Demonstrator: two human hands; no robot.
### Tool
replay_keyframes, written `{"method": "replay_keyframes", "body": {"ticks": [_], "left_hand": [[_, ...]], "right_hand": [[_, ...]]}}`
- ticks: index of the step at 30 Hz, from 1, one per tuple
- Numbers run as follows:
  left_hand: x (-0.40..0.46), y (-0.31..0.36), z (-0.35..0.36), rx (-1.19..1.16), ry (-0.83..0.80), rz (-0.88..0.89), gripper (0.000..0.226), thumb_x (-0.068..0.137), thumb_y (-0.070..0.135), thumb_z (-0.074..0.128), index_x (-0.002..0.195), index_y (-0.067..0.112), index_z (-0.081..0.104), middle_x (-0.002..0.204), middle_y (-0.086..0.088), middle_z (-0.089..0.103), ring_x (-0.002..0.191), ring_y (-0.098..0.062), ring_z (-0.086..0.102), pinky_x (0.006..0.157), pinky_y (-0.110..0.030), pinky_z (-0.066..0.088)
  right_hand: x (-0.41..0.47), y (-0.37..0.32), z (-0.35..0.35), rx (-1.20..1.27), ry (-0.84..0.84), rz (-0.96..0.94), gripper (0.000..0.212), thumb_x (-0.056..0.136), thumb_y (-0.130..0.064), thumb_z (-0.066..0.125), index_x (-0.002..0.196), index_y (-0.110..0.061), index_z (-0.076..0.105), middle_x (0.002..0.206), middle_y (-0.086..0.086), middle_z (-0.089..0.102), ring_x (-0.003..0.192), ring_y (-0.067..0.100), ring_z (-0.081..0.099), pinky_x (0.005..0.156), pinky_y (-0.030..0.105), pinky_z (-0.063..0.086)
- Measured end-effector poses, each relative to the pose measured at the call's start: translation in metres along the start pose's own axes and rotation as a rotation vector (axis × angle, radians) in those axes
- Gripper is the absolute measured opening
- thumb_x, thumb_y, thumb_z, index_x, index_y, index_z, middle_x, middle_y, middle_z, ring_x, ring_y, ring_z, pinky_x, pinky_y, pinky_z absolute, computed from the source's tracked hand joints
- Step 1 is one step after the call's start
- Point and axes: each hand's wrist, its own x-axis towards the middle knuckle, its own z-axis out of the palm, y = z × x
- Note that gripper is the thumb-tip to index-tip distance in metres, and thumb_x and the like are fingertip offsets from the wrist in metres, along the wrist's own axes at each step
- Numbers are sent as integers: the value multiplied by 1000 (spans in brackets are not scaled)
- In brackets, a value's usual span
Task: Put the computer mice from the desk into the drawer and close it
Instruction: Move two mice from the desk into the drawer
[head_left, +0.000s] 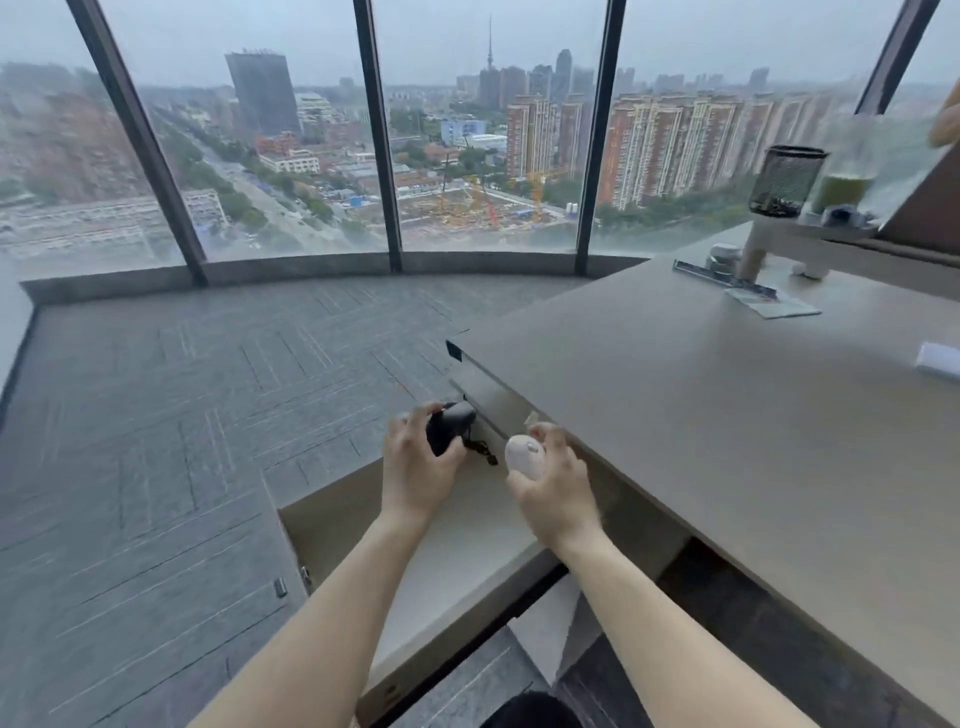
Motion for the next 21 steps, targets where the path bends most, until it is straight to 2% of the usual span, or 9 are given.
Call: {"method": "replay_keyframes", "body": {"ticks": [3,6,10,15,18,21], "left_hand": [[-6,-55,19,120,-122,-124,45,81,22,65,125,21,56,115,-12,51,110,-30,45,93,-28,33],[-9,-90,40,232,-198,-237,44,83,24,62,127,23,53,121,-13,49,110,-31,44,94,-32,37],[-11,-113,59,343,-274,-367,42,84,29,61,125,24,50,121,-11,46,115,-31,42,88,-34,41],[-15,-130,75,389,-326,-401,48,82,31,64,127,23,48,123,-12,45,114,-34,46,90,-38,43],[-13,-129,74,322,-318,-419,44,87,35,57,128,19,50,124,-15,48,115,-37,47,93,-37,40],[-5,-115,66,207,-211,-399,35,94,28,47,125,15,54,127,-17,51,115,-36,49,98,-37,38]], "right_hand": [[24,22,42,-165,-130,99,52,83,-19,55,133,-18,42,128,15,56,118,33,47,96,42,43],[43,45,73,-391,-250,172,50,83,-19,46,132,-17,42,129,20,53,118,38,42,92,42,41],[58,68,95,-622,-403,215,52,88,-21,47,138,-19,33,136,18,46,123,35,40,88,39,43],[66,86,109,-849,-533,260,56,92,-17,49,143,-22,27,142,19,38,126,37,40,95,48,49],[65,82,106,-826,-510,248,57,92,-15,52,143,-23,27,141,18,39,124,36,43,91,47,50],[60,66,83,-664,-347,112,47,95,-14,43,141,-18,35,136,15,46,118,35,49,82,41,47]]}}
